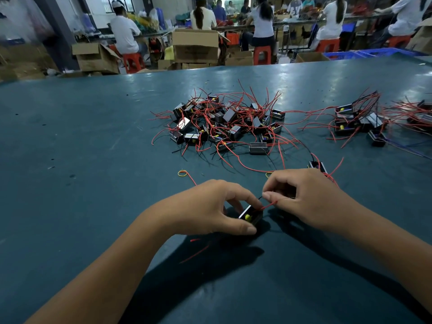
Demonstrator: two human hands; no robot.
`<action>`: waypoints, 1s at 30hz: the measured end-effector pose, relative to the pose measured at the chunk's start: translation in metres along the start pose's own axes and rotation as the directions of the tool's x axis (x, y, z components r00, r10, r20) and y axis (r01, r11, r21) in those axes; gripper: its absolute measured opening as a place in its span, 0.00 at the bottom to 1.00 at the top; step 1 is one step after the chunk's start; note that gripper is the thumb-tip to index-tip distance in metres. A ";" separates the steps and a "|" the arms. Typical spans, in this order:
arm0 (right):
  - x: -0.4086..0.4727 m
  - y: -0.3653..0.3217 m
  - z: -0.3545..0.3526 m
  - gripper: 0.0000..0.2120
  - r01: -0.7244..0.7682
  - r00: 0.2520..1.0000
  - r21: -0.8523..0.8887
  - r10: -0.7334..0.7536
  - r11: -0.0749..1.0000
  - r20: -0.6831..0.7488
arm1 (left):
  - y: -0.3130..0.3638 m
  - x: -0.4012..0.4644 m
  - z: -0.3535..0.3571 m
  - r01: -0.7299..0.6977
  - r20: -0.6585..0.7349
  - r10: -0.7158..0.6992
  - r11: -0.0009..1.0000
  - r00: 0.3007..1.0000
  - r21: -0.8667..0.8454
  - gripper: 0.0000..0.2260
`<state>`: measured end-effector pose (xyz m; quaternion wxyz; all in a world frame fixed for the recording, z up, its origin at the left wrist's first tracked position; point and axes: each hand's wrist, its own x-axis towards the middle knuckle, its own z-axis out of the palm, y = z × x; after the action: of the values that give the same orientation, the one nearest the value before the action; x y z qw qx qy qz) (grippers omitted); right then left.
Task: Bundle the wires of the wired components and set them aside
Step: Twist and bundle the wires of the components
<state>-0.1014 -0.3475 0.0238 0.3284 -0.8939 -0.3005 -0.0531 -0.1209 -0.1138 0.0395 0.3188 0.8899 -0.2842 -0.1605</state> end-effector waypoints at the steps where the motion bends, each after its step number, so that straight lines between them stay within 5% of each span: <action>1: 0.001 0.000 -0.001 0.05 -0.001 1.000 -0.004 0.001 1.000 0.008 | 0.001 0.000 0.002 -0.015 -0.007 0.015 0.997 1.000 0.075 0.19; 4: 0.003 0.004 -0.013 0.02 -0.013 0.999 0.002 0.013 1.000 -0.050 | 0.004 0.003 0.006 -0.043 -0.010 0.048 0.966 0.999 0.256 0.21; 9: 0.010 0.027 -0.054 0.04 -0.135 0.885 0.069 0.152 0.988 -0.439 | -0.002 0.002 -0.008 -0.023 0.015 0.019 0.921 1.000 0.390 0.23; 15: 0.008 0.022 -0.029 0.02 -0.185 0.944 -0.067 0.158 0.980 -0.291 | -0.008 -0.004 -0.017 -0.029 0.005 0.029 0.905 1.000 0.425 0.24; 19: 0.010 0.018 -0.011 0.10 -0.193 0.943 -0.202 0.125 0.960 -0.307 | -0.003 -0.003 -0.014 0.003 -0.076 0.043 0.856 0.996 0.517 0.23; 30: 0.015 0.021 -0.001 0.06 -0.204 0.928 -0.054 0.176 0.977 -0.329 | 0.026 0.005 0.020 0.099 -0.247 0.008 0.903 0.969 0.418 0.18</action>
<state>-0.0773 -0.3533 0.0170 0.3374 -0.9115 -0.1522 -0.1792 -0.1367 -0.1431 0.0411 0.1446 0.9573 -0.2503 0.0082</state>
